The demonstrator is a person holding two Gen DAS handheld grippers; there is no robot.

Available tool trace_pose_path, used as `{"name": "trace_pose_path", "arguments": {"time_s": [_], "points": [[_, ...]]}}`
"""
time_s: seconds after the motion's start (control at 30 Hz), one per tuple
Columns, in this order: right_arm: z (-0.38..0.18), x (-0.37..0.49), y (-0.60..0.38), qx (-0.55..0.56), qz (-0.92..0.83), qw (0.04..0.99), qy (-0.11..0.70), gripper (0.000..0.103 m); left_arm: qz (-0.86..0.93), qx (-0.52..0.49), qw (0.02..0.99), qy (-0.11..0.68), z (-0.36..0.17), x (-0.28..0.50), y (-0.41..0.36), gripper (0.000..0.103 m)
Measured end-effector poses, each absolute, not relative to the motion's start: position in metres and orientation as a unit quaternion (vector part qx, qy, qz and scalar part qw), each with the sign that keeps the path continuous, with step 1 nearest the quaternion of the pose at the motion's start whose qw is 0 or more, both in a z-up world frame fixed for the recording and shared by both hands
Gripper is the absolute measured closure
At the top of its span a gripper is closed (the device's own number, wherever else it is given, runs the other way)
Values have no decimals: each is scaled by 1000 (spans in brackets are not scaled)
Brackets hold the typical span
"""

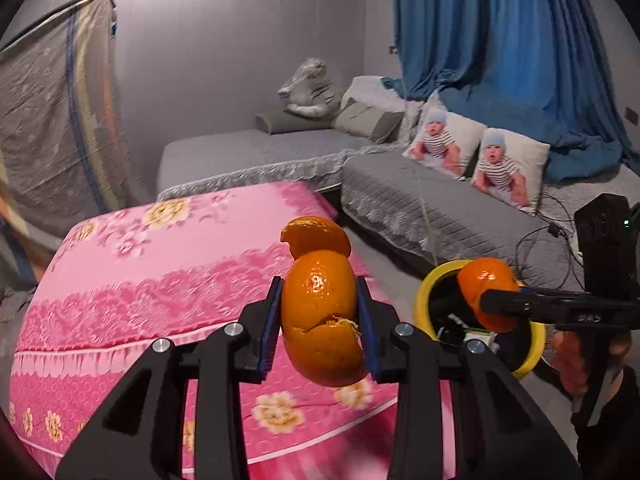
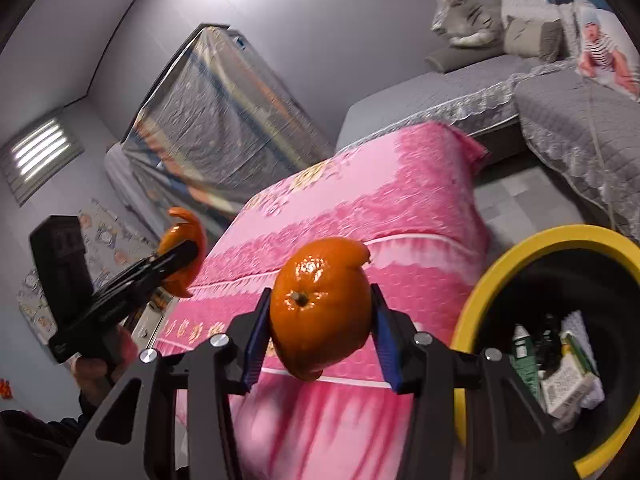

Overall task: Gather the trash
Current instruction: 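Carry the orange and orange peel with both grippers over the yellow bin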

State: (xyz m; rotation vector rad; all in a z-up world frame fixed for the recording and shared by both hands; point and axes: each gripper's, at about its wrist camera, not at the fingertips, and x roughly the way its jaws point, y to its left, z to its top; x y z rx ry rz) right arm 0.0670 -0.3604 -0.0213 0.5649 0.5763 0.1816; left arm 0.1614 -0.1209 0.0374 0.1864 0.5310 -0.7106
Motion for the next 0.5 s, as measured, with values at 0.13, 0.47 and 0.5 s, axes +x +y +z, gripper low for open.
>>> {"name": "trace_pose_path", "arguments": {"time_s": [0.13,0.47,0.5], "points": [[-24,46,-384,275,43,925,259,59,-366,102,894,238,47,141,-154,70],[-42,8,-427,264,-69,932,237,59,-417,127,871,227,47,115,-230,70],[-45,6,-431,266,-76,931,238,59,-420,127,869,228,45,114,-233,70]]}}
